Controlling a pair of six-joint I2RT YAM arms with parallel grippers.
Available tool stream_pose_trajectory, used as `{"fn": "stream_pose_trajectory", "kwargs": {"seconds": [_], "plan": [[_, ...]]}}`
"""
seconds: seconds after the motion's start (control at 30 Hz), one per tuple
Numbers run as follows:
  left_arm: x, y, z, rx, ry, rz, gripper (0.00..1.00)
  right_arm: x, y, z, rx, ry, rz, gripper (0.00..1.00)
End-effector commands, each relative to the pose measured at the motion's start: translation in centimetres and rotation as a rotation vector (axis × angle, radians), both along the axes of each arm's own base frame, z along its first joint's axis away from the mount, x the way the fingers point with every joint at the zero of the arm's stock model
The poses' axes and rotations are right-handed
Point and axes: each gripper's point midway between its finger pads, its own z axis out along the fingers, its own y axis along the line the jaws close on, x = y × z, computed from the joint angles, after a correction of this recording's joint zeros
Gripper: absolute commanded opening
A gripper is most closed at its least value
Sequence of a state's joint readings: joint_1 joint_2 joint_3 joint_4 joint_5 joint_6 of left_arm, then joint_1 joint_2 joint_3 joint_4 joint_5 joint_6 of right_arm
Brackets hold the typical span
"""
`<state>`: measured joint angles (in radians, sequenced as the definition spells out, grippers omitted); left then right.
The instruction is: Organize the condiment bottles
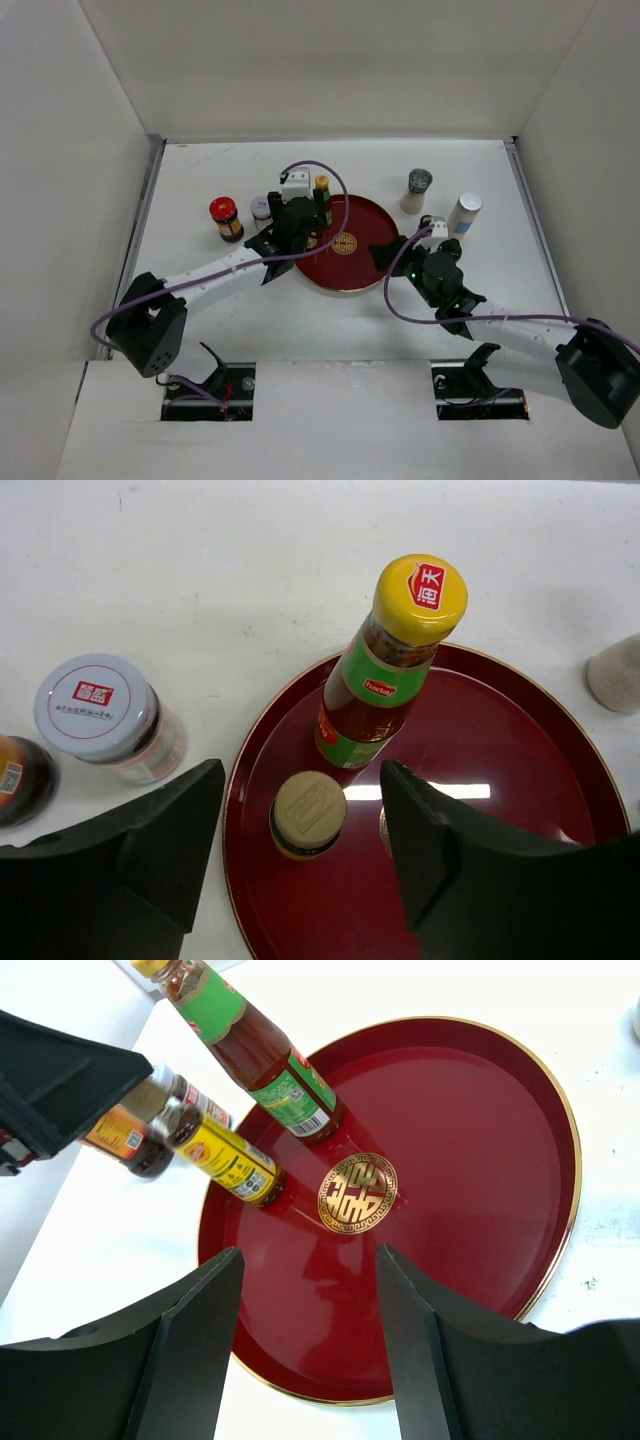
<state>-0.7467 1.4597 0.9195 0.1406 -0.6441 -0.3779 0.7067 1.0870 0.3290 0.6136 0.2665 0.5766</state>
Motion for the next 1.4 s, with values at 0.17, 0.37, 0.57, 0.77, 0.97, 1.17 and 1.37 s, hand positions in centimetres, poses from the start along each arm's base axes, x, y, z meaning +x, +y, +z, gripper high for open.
{"fn": "stream_pose_trajectory", "kwargs": {"seconds": [0.17,0.37,0.57,0.77,0.97,1.17,1.37], "plan": [[-1.5,4.7,6.2,-0.099,-0.160,0.125,0.71,0.4,-0.1,1.7,0.041,-0.050,-0.015,0.62],[-0.5,7.5,3.2,-0.073,-0.060,0.190,0.70,0.4,0.0,1.8,0.043,-0.052,-0.013,0.62],[2.1,8.6,0.0,-0.055,0.023,0.219,0.75,0.4,0.1,1.7,0.041,-0.050,-0.008,0.63],[4.6,9.7,-1.9,-0.032,0.048,0.264,0.79,0.4,0.4,1.6,0.039,-0.045,0.004,0.66],[6.9,9.9,-3.7,-0.019,0.077,0.275,0.79,0.4,0.5,1.5,0.039,-0.044,0.005,0.67],[8.5,10.0,-4.7,-0.037,0.078,0.270,0.60,0.3,0.5,1.7,0.040,-0.048,0.009,0.67],[7.3,10.3,-3.0,-0.057,0.035,0.272,0.33,0.2,0.3,2.0,0.048,-0.057,0.009,0.68]]}}
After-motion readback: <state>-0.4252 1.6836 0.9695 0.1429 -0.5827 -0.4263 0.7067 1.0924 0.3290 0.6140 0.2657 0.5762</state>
